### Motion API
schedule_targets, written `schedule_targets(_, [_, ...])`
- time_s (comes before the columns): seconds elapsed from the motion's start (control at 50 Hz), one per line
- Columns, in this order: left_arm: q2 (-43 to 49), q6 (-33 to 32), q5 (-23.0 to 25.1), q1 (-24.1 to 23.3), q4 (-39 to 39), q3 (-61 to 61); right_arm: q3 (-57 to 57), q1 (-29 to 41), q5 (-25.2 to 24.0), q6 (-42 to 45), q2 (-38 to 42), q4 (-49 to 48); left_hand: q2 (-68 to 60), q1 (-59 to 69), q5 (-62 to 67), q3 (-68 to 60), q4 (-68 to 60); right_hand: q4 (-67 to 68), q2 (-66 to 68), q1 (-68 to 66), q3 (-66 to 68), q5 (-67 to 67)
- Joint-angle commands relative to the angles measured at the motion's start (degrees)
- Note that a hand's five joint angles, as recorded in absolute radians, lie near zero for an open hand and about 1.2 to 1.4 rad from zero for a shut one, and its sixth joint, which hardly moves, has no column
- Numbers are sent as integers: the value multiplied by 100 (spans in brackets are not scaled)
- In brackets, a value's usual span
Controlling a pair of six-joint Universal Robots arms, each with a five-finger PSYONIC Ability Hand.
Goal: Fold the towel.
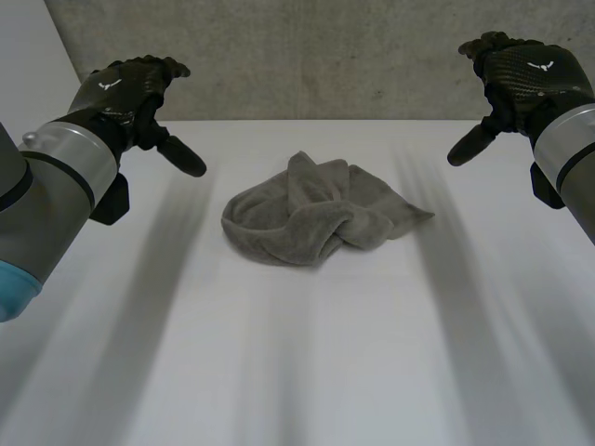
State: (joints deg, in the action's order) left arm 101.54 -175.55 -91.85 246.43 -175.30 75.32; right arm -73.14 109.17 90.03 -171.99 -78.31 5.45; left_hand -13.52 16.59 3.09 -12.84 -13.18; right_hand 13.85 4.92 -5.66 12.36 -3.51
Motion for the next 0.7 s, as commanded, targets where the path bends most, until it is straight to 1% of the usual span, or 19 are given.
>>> schedule_targets(0.02, [-12, 3, -17, -8, -4, 18, 11, -1, -3, 7, 0, 0, 348, -654, -305, 284, 318, -385, -492, 566, -236, 351])
schedule_targets(0.4, [-12, -32, 1, 19, -13, 35, 11, -28, 6, 16, 9, 0, 364, -671, -309, 284, 318, -385, -492, 566, -236, 351])
schedule_targets(0.52, [32, -58, 18, 19, -22, 44, -16, -10, -73, 16, 26, -9, 348, -654, -305, 284, 318, -385, -492, 566, -236, 351])
schedule_targets(0.56, [67, -85, 45, 1, -31, 36, -7, -1, -423, 68, 139, -18, 348, -654, -305, 284, 318, -385, -492, 566, -236, 351])
schedule_targets(0.58, [93, -120, 53, 36, -57, 18, 36, -10, -712, 69, 271, 0, 348, -654, -305, 284, 318, -385, -492, 566, -236, 351])
schedule_targets(0.6, [94, -120, 53, 36, -57, 18, 37, -10, -715, 69, 272, 0, 348, -654, -305, 284, 318, -385, -492, 566, -236, 351])
schedule_targets(0.64, [303, -312, 53, 80, -118, 0, 133, -1, -1484, 60, 622, -17, 348, -654, -305, 284, 318, -385, -492, 566, -236, 351])
schedule_targets(0.66, [305, -313, 53, 80, -119, 0, 134, -1, -1488, 60, 624, -18, 348, -654, -305, 284, 318, -385, -492, 566, -236, 351])
schedule_targets(0.7, [611, -558, 53, 80, -162, -8, 413, 95, -1961, 69, 1131, -26, 348, -654, -305, 284, 318, -385, -492, 566, -236, 351])
